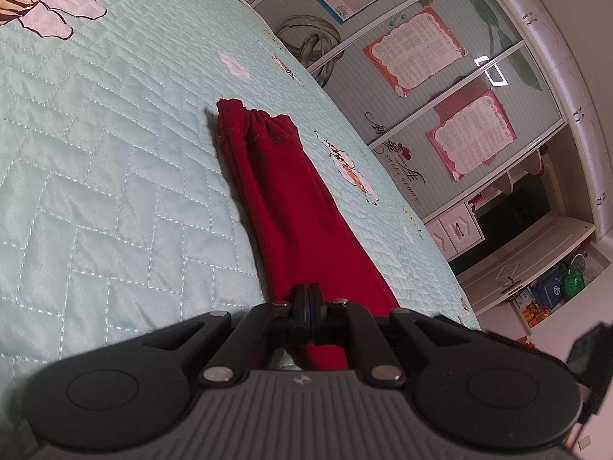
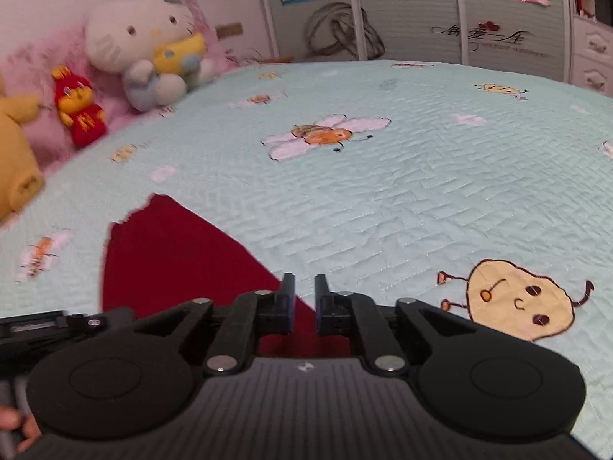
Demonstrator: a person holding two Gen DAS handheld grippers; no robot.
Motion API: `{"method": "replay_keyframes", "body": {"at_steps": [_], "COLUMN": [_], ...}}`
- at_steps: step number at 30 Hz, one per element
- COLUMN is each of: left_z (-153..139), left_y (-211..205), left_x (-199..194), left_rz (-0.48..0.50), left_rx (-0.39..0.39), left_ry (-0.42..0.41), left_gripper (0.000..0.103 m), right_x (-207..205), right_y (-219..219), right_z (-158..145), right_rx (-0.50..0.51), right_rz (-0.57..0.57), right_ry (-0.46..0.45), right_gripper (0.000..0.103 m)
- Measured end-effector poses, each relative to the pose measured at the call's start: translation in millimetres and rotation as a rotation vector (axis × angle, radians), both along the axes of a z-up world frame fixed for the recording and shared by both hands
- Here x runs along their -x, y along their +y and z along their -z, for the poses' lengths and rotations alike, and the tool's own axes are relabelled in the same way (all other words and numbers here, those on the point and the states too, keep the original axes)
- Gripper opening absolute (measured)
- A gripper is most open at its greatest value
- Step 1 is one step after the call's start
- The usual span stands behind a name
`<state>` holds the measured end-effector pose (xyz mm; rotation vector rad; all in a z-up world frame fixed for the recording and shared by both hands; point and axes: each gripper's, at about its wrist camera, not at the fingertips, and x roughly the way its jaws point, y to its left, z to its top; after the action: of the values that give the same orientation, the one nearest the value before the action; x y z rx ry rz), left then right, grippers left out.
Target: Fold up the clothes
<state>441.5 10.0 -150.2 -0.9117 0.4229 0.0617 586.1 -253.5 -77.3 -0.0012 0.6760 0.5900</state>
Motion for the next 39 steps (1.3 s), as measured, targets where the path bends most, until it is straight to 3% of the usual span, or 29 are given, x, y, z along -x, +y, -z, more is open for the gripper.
{"method": "replay_keyframes", "body": {"at_steps": [1,4,7,9,19,21,24,25,32,35,39], "left_z": [0,-3,-10,-13,-13,-12,-13,-13,-31,-31,-37], "left_y": [1,5,7,8,14,15,15,16,30,41,48], "left_x": [1,15,30,37,42,43,43,44,58,55,54], "left_rz": [-0.006,-0.082,-0.175,-0.226,-0.261,-0.263,-0.264,-0.265,-0.332,-0.286,-0.257], "left_rx": [0.01,0.04,0.02,0.013,0.034,0.033,0.036,0.037,0.022,0.068,0.068], "left_ry": [-0.005,-0.054,-0.104,-0.125,-0.095,-0.093,-0.096,-0.098,-0.149,-0.134,-0.074], "left_gripper": [0.005,0.006,0.022,0.03,0.03,0.03,0.03,0.03,0.041,0.041,0.041], "right_x": [-4,-15,-25,-31,-41,-36,-28,-26,4,37,107], "right_y": [8,39,76,92,128,129,136,139,151,158,164], "right_z": [1,2,4,5,22,23,22,21,5,-1,5], "right_rx": [-0.016,-0.058,-0.036,-0.021,0.094,0.108,0.132,0.139,0.236,0.309,0.423], "right_rz": [-0.005,-0.042,-0.076,-0.089,-0.145,-0.165,-0.209,-0.209,-0.21,-0.255,-0.402], "right_ry": [0.007,0.02,0.009,0.004,0.015,-0.013,-0.048,-0.057,-0.233,-0.368,-0.578], "right_gripper": [0.014,0.028,0.037,0.037,0.038,0.035,0.003,0.0,0.0,0.0,0.0]}}
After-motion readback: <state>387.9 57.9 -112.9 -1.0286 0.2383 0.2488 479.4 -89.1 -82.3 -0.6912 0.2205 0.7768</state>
